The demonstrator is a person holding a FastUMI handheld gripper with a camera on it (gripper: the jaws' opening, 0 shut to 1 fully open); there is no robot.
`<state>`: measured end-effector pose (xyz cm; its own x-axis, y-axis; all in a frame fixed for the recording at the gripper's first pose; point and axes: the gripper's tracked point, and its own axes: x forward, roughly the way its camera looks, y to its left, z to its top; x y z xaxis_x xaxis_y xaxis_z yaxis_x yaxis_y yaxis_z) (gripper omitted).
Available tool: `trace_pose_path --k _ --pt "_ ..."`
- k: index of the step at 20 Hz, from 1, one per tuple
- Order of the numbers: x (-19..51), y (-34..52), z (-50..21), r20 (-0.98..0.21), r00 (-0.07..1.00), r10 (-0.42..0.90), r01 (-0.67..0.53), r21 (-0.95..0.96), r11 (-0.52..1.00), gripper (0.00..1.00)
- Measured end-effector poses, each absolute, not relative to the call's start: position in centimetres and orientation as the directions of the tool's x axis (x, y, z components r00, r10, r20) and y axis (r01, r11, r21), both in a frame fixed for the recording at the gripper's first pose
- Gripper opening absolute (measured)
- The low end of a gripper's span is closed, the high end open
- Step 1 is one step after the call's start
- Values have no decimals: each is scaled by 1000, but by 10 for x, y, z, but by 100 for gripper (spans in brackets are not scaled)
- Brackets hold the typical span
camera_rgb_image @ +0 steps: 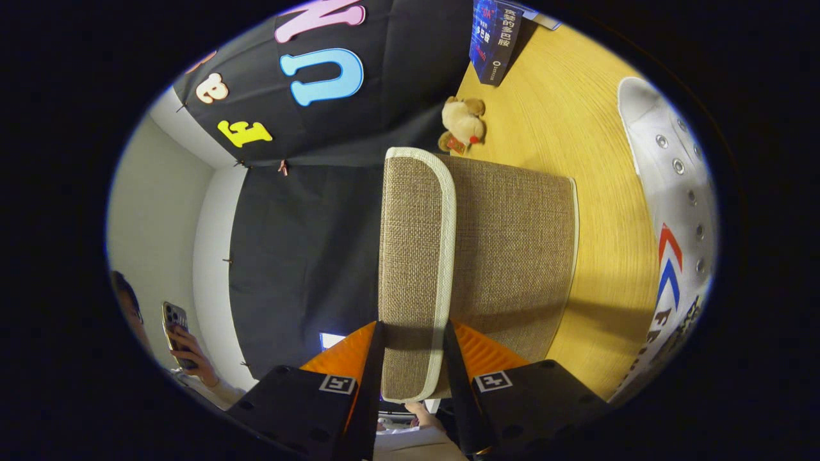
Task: Open the storage box then place both shoes into the box .Put the left shoe in first, then the right shoe, with the right side of both shoes facing outward in a uniform manner.
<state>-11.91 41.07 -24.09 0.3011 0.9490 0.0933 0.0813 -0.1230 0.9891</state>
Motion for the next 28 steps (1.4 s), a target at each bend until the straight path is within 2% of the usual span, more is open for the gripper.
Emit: trace_pose_path --k 1,2,4,11,14,15,18,19,22,28 --pt "-118 410 -248 54 326 944 89 992 -88 52" --pt "-112 412 -252 13 350 937 98 994 -51 16" --pt "-105 402 -237 29 393 919 90 994 -70 5" --pt "-79 401 -149 145 473 869 -18 988 -155 5" --pt "-77 420 -171 66 451 890 -24 998 -62 5" --pt "-80 429 -183 59 432 900 -6 998 -63 5" --pt "-105 419 -215 34 412 911 50 997 -60 44" --pt "-109 418 -221 42 403 914 69 995 -76 45" --pt "-128 432 -235 53 367 929 106 990 -98 56" --pt "-120 428 -219 219 391 894 128 949 -288 57"
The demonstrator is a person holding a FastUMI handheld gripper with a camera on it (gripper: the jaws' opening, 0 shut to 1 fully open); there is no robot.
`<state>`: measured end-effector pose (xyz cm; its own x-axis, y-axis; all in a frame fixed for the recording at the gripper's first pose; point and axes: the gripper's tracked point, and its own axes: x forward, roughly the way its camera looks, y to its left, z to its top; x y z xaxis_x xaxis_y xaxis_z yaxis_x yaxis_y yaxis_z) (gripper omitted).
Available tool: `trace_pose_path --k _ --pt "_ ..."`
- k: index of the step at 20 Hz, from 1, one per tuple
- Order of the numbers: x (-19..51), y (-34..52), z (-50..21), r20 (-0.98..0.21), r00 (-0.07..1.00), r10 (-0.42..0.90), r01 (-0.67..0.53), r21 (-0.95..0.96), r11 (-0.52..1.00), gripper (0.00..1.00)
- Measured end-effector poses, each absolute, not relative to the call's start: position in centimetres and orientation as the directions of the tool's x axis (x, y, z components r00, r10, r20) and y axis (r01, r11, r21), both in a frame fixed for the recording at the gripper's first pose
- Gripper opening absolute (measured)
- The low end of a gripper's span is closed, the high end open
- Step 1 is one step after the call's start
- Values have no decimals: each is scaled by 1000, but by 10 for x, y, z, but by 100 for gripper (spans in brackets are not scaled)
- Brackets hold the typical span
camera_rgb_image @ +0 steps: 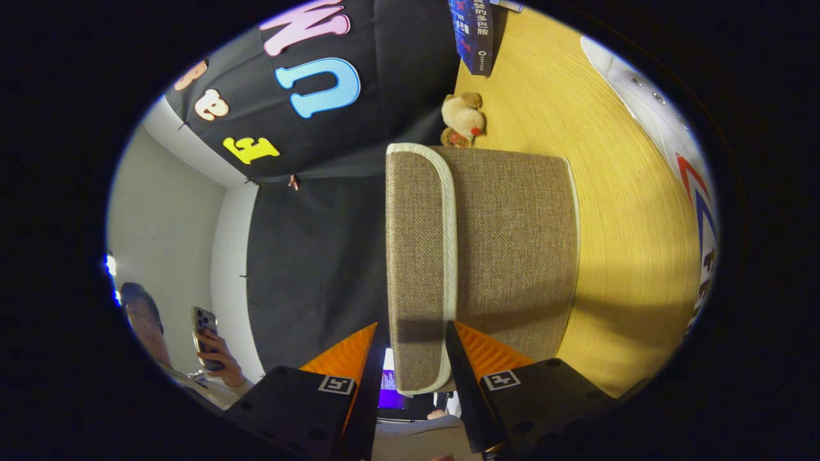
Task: Open the storage box then place both shoes into the box .Put the left shoe in first, then the right shoe, with the right side of both shoes facing outward in a uniform manner.
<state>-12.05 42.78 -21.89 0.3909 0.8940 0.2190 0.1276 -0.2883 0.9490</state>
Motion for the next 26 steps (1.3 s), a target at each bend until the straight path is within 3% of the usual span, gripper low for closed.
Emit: trace_pose_path --k 7,13,15,18,26 --pt "-114 439 -246 73 386 919 152 978 -142 66" --pt "-121 441 -220 168 376 911 156 958 -241 65" --pt "-115 436 -219 132 395 909 193 956 -222 7" --pt "-108 438 -170 199 400 895 143 951 -275 5" --pt "-55 495 -41 247 389 888 -29 966 -256 5"
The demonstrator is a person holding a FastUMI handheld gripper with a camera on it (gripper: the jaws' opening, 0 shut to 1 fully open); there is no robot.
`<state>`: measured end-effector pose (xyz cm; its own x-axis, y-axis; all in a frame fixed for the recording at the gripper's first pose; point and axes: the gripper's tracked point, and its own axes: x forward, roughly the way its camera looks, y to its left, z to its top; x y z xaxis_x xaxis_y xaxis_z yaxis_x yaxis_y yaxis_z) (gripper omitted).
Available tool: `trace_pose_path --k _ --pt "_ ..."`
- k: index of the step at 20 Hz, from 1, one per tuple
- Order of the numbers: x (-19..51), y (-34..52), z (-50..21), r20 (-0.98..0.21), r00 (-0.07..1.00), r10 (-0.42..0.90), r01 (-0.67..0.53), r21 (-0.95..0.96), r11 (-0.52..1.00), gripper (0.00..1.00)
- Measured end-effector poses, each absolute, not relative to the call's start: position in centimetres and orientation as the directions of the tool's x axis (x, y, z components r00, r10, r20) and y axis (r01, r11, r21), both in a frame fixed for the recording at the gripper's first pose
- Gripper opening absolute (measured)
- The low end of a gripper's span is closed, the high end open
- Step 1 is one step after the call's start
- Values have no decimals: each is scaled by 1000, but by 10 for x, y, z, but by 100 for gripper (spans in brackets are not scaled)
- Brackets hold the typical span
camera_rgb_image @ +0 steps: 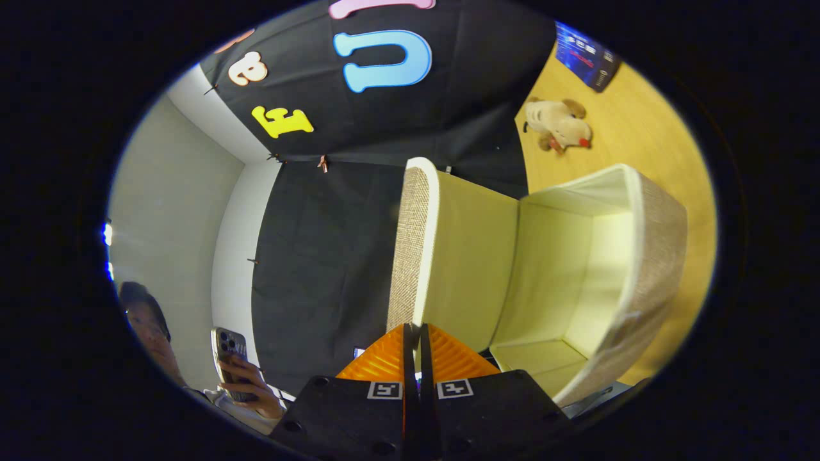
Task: Open the storage box then place both shoes into the box .Put the left shoe in first, then the right shoe, with the right side of both shoes facing outward in a uniform manner.
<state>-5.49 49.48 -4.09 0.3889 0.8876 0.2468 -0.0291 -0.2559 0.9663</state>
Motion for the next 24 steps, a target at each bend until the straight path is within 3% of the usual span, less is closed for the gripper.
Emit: trace_pose_path --k 4,11,13,18,24 --pt "-25 540 -2 219 375 901 -133 974 -181 5" --pt "-5 621 9 143 341 929 -143 985 -99 5" --pt "-8 641 13 141 334 932 -152 984 -94 13" --pt "-15 639 -36 -56 336 940 -205 970 131 91" --pt "-59 585 -138 -365 261 894 -196 887 419 91"
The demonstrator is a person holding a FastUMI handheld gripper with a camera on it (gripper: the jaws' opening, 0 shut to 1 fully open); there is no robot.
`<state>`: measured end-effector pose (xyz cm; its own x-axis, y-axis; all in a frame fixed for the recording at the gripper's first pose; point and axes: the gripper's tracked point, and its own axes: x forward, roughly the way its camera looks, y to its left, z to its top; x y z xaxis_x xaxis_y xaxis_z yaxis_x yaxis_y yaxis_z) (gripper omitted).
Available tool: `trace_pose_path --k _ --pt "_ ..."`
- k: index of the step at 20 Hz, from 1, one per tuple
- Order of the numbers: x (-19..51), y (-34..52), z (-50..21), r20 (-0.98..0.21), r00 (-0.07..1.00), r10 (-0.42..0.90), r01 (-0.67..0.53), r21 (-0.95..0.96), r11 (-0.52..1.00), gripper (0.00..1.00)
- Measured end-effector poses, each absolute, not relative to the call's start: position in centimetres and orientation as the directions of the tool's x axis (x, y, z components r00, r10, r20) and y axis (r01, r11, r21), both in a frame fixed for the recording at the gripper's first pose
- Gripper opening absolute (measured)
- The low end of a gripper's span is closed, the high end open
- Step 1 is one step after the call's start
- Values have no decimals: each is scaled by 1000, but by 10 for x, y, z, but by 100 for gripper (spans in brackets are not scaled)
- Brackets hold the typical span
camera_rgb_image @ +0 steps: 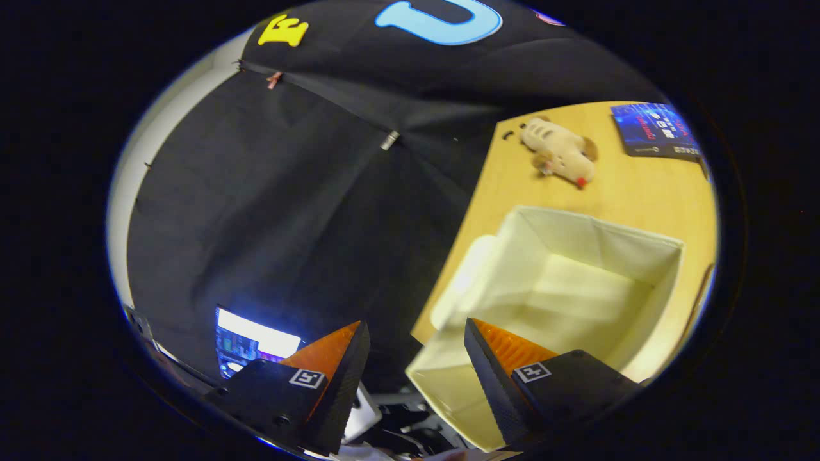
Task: Open the storage box then place both shoes into the box .Put the left shoe in first, then the right shoe, with the right side of both shoes facing outward in a uniform manner.
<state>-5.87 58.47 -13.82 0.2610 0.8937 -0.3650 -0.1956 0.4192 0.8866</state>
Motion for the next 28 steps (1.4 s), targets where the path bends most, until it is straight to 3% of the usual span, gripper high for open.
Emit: trace_pose_path --k 5,6,8,14,19,23,28 --pt "-78 547 -192 -483 234 844 -164 836 524 92" --pt "-78 540 -192 -478 246 843 -160 838 522 85" --pt "-72 524 -197 -496 273 824 -163 820 548 84" --pt "-66 454 -185 -469 353 809 -154 824 545 92" --pt "-75 366 -206 -525 444 726 -87 781 618 93" --pt "-91 308 -258 -643 463 610 -8 685 729 93" --pt "-115 272 -335 -815 370 447 19 487 873 93"
